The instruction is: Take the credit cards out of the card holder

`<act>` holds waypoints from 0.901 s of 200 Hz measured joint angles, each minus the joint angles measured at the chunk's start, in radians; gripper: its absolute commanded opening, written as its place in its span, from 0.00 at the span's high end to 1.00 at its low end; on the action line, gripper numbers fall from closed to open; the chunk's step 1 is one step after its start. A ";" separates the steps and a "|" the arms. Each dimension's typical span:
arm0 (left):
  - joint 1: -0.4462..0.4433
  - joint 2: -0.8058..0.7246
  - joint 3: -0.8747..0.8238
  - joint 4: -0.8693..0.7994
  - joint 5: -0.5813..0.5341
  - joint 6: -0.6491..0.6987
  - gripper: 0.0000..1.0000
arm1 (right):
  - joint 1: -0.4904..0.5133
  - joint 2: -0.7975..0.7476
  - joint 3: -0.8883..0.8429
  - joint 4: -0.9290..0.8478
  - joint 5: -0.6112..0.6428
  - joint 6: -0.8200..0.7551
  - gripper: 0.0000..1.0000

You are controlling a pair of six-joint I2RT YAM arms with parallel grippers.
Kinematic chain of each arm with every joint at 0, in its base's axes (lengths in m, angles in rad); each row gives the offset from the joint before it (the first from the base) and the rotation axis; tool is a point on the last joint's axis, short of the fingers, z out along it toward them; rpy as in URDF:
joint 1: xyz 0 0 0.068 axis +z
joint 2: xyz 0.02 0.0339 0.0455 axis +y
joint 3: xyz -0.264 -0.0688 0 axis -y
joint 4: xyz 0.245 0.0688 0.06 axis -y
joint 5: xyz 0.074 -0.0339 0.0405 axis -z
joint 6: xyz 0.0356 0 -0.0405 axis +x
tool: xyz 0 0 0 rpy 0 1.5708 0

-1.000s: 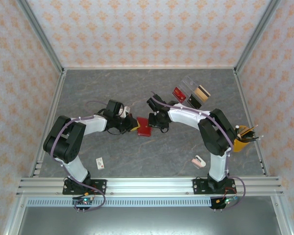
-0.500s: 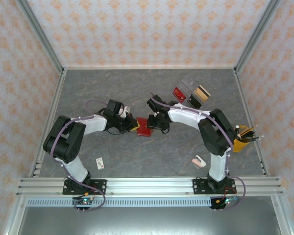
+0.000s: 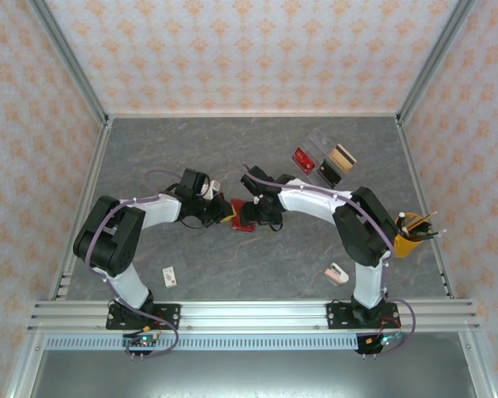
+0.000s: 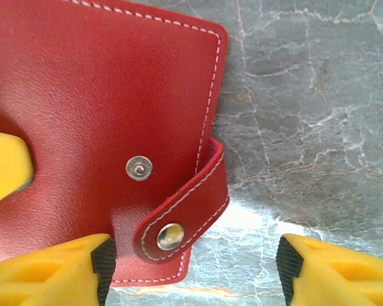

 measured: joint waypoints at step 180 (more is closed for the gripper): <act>0.000 -0.013 0.029 -0.106 -0.067 0.003 0.41 | 0.003 0.041 0.071 -0.037 0.207 0.018 1.00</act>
